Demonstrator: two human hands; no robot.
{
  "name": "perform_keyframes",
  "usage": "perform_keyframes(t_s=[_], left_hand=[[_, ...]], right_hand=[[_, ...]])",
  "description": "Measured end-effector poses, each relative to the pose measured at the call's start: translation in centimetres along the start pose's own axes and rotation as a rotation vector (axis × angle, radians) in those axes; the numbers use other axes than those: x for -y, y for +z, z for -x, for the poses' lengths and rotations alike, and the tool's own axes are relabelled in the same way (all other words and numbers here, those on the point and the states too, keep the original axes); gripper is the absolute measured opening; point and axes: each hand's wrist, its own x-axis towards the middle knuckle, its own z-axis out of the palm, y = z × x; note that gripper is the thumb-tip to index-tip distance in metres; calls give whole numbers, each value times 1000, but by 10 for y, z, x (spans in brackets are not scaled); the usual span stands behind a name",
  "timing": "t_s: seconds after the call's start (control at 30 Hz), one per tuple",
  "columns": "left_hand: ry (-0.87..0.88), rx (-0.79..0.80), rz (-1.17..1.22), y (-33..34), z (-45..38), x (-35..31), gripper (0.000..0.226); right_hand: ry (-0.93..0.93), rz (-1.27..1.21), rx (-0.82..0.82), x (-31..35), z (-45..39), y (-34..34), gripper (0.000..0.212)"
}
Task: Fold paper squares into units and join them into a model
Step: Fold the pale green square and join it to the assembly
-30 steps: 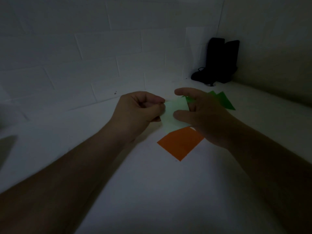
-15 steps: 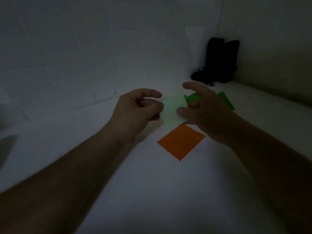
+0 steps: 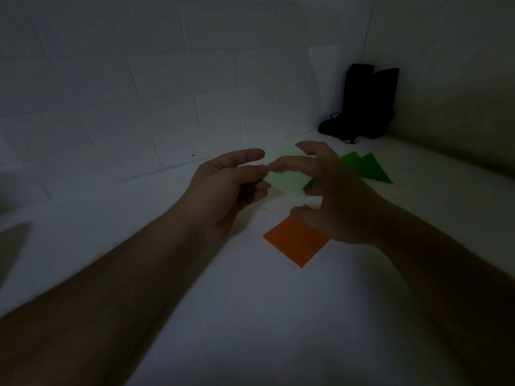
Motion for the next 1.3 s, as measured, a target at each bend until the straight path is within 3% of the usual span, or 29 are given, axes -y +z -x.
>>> perform_keyframes(t_s=[0.17, 0.37, 0.57, 0.7, 0.8, 0.97, 1.17, 1.3], left_hand=[[-22, 51, -24, 5, 3, 4, 19], [-141, 152, 87, 7, 5, 4, 19], [-131, 151, 40, 8, 7, 4, 10], [-50, 152, -88, 10, 8, 6, 14], [57, 125, -197, 11, 9, 6, 7], [274, 65, -461, 9, 11, 11, 16], [205, 25, -345, 6, 5, 10, 15], [104, 26, -271, 3, 2, 9, 13]], right_hand=[[28, -42, -240, -5, -5, -2, 32], [80, -223, -344, -1, -7, -3, 10], [323, -557, -367, 5, -6, -3, 21], [377, -544, -405, 6, -7, -2, 29], [394, -540, -405, 8, -6, -2, 25], [395, -571, -397, 8, -7, -1, 19], [427, -658, -345, 10, -6, -4, 11], [411, -600, -332, 10, -6, -4, 24]])
